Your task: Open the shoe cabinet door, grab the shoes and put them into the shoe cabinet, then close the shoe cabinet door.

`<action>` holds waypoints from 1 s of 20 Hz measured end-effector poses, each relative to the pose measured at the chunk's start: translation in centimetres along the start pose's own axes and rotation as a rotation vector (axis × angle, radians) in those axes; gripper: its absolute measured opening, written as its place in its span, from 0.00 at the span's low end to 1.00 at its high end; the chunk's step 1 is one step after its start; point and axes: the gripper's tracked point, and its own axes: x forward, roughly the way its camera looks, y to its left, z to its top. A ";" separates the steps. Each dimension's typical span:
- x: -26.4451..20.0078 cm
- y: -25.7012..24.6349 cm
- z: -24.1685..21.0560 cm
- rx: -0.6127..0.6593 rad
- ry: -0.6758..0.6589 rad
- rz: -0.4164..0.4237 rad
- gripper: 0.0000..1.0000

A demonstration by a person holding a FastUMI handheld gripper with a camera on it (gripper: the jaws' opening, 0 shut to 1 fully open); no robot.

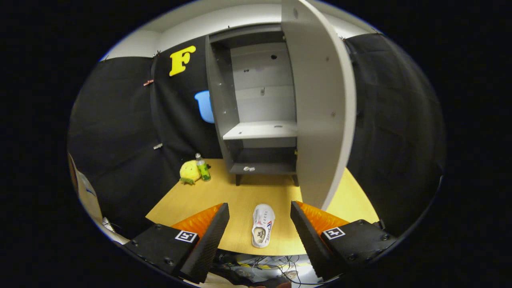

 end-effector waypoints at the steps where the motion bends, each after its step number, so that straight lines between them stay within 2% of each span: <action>1: 1.7 0.8 -1.8 -0.001 0.043 0.015 0.98; 7: 10.7 1.9 -11.6 0.065 0.208 0.052 0.98; 8: 12.0 2.0 -12.8 0.074 0.223 0.049 0.96; 9: 13.4 2.2 -13.9 0.086 0.237 0.047 0.89; 12: 16.7 2.6 -17.7 0.098 0.288 0.039 0.89; 19: 22.6 1.9 -21.4 0.101 0.294 -0.011 0.89; 20: 23.0 1.6 -21.5 0.103 0.291 -0.021 0.82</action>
